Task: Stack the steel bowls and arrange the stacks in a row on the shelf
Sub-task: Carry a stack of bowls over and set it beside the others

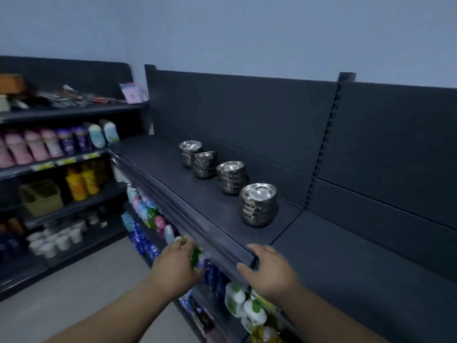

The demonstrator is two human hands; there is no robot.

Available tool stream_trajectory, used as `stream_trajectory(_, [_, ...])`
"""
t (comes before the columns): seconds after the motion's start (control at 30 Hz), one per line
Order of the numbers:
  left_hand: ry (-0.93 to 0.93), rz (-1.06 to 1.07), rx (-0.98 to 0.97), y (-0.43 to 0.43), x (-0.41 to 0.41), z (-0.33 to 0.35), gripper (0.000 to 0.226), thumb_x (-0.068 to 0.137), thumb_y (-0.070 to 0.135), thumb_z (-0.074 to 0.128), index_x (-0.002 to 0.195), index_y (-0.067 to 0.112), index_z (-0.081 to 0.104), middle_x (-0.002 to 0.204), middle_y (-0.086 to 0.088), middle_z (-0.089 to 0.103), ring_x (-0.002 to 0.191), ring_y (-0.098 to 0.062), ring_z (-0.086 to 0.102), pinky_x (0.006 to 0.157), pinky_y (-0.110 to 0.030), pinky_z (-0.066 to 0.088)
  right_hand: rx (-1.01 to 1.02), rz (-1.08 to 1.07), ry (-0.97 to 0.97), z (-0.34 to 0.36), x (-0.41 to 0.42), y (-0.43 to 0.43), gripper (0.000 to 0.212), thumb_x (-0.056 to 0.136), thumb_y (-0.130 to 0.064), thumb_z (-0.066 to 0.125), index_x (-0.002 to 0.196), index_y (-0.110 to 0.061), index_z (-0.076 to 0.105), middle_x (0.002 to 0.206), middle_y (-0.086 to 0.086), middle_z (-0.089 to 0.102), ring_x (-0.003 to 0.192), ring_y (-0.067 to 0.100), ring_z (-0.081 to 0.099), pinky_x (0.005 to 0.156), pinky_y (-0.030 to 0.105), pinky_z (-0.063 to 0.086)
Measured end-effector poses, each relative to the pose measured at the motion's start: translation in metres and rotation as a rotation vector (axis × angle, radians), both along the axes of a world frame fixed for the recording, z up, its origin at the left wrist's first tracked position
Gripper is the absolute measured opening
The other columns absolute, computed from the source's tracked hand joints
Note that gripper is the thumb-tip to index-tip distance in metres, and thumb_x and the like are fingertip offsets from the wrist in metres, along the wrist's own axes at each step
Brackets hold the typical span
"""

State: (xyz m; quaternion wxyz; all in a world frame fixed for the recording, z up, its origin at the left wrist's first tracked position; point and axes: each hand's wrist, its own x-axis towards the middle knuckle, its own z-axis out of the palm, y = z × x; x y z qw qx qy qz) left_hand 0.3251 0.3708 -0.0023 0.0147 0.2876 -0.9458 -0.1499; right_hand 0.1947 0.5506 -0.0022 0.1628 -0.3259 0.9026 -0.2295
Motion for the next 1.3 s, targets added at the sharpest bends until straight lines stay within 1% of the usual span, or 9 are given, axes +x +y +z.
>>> stream_trajectory(0.2, [-0.008,0.092,0.027,-0.082,-0.024,-0.009,0.071,0.087,0.049,0.055,0.149,0.029,0.027,0.155,0.000,0.028,0.135,-0.022,0.039,0.108,-0.034,0.038,-0.037,0.080,0.008,-0.005,-0.032,-0.096,0.068,0.088,-0.061,0.048,0.148,-0.034,0.031,0.152,-0.006,0.032,0.137,0.018,0.035,0.111,0.036,0.035])
stream_trajectory(0.37, [0.015,0.159,0.031,-0.155,-0.064,-0.008,0.074,0.086,0.051,0.057,0.149,0.027,0.025,0.152,0.002,0.032,0.135,-0.020,0.039,0.108,-0.032,0.038,-0.076,0.138,-0.002,-0.004,-0.083,-0.178,0.067,0.090,-0.057,0.050,0.148,-0.031,0.031,0.153,-0.005,0.032,0.137,0.017,0.035,0.111,0.035,0.036])
stream_trajectory(0.57, [0.060,0.254,0.072,-0.245,-0.101,0.001,0.075,0.089,0.045,0.058,0.151,0.023,0.023,0.153,-0.001,0.031,0.137,-0.021,0.037,0.108,-0.029,0.034,-0.103,0.190,-0.063,-0.002,-0.128,-0.276,0.065,0.090,-0.053,0.053,0.148,-0.030,0.033,0.153,-0.004,0.032,0.138,0.016,0.034,0.110,0.029,0.033])
stream_trajectory(0.7, [0.099,0.253,0.097,-0.304,-0.126,-0.001,0.077,0.088,0.044,0.061,0.152,0.024,0.022,0.153,-0.002,0.031,0.137,-0.022,0.036,0.108,-0.030,0.035,-0.160,0.173,-0.048,-0.007,-0.149,-0.332,0.065,0.089,-0.050,0.057,0.147,-0.027,0.037,0.152,-0.004,0.035,0.137,0.014,0.036,0.109,0.024,0.031])
stream_trajectory(0.8, [0.110,0.216,0.109,-0.352,-0.148,-0.006,0.077,0.088,0.043,0.061,0.152,0.023,0.023,0.155,-0.002,0.029,0.138,-0.021,0.035,0.109,-0.029,0.034,-0.163,0.158,-0.055,-0.016,-0.160,-0.373,0.069,0.088,-0.051,0.057,0.148,-0.026,0.034,0.156,-0.004,0.030,0.140,0.013,0.033,0.113,0.026,0.030])
stream_trajectory(1.03, [0.086,0.031,0.151,-0.480,-0.194,-0.025,0.080,0.085,0.052,0.059,0.151,0.025,0.022,0.153,0.000,0.029,0.137,-0.019,0.036,0.115,-0.036,0.029,-0.147,-0.068,-0.079,-0.038,-0.176,-0.471,0.077,0.089,-0.051,0.057,0.152,-0.021,0.024,0.158,-0.002,0.024,0.142,0.013,0.030,0.113,0.024,0.026])
stream_trajectory(1.13, [0.064,-0.070,0.166,-0.529,-0.214,-0.027,0.080,0.084,0.054,0.058,0.151,0.028,0.022,0.151,0.003,0.031,0.136,-0.018,0.035,0.115,-0.035,0.029,-0.138,-0.207,-0.090,-0.041,-0.181,-0.510,0.081,0.089,-0.050,0.058,0.153,-0.018,0.021,0.158,0.003,0.024,0.143,0.016,0.030,0.112,0.024,0.026])
stream_trajectory(1.23, [0.022,-0.193,0.147,-0.564,-0.239,-0.029,0.077,0.089,0.046,0.059,0.152,0.023,0.022,0.152,-0.001,0.031,0.137,-0.019,0.035,0.114,-0.030,0.030,-0.142,-0.350,-0.097,-0.042,-0.185,-0.539,0.086,0.089,-0.050,0.059,0.153,-0.011,0.018,0.158,0.007,0.026,0.143,0.019,0.030,0.112,0.024,0.025])
stream_trajectory(1.3, [0.003,-0.253,0.137,-0.580,-0.256,-0.031,0.077,0.089,0.045,0.059,0.152,0.022,0.021,0.152,-0.003,0.029,0.136,-0.021,0.036,0.113,-0.030,0.032,-0.134,-0.420,-0.101,-0.045,-0.189,-0.551,0.089,0.089,-0.050,0.059,0.153,-0.006,0.016,0.158,0.010,0.025,0.145,0.020,0.027,0.114,0.023,0.022])
